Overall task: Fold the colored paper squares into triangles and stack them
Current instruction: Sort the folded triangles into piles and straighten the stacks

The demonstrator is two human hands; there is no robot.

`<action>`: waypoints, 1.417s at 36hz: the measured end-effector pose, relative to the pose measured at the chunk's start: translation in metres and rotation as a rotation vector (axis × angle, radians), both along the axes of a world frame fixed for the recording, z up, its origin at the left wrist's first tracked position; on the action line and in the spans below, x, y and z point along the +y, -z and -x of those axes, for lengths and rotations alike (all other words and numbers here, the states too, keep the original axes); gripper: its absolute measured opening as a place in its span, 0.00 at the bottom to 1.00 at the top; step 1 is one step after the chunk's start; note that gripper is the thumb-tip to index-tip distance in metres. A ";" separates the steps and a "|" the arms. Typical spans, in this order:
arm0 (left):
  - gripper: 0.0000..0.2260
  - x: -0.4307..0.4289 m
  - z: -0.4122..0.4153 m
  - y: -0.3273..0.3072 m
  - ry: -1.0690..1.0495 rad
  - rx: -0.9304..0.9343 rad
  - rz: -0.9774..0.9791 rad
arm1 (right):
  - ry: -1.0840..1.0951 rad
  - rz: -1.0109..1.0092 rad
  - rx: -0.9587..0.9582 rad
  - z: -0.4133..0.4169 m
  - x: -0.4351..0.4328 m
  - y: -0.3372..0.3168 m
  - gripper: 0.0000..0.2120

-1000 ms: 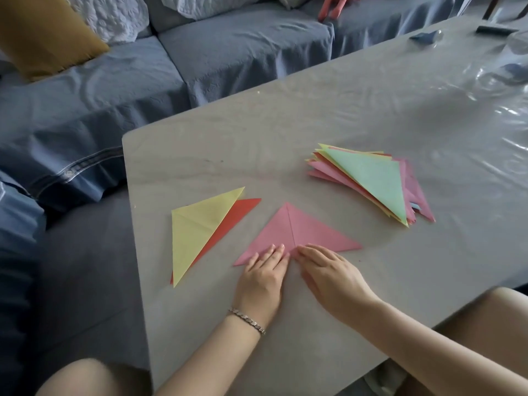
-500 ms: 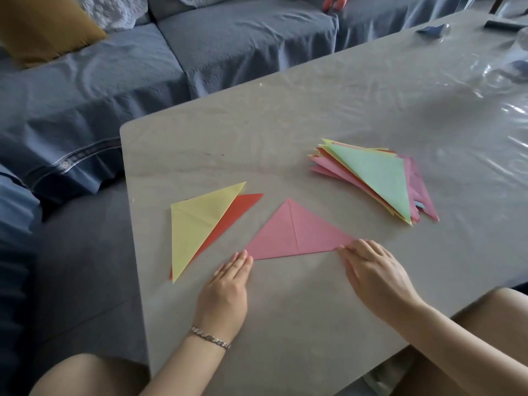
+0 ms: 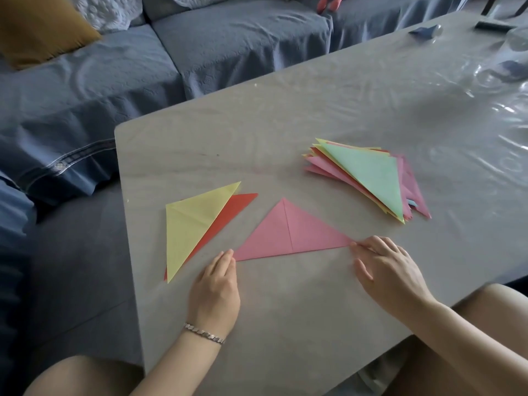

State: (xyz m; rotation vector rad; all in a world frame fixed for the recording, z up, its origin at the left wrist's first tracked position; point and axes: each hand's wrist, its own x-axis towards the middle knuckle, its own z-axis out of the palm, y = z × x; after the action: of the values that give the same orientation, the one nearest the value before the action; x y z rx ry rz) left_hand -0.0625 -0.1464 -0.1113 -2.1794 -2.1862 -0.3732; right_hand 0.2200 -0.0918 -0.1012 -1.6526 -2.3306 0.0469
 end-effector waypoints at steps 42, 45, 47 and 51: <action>0.16 0.047 0.045 -0.030 -0.314 -0.136 0.158 | 0.221 0.612 0.615 0.051 0.030 -0.025 0.15; 0.17 0.044 0.030 -0.032 -0.244 -0.196 0.049 | 0.172 0.615 0.785 0.043 0.029 -0.031 0.19; 0.16 0.045 0.022 -0.034 -0.121 -0.200 -0.065 | 0.153 0.508 0.933 0.037 0.032 -0.039 0.21; 0.13 0.048 0.006 -0.034 0.107 -0.040 -0.248 | 0.260 0.157 1.208 0.023 0.050 -0.061 0.18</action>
State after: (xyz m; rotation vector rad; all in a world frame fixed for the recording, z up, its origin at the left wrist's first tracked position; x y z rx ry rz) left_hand -0.0689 -0.0988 -0.0770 -2.1731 -1.9247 -0.6594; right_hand 0.1975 -0.0415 -0.0402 -1.3469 -1.2044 0.9041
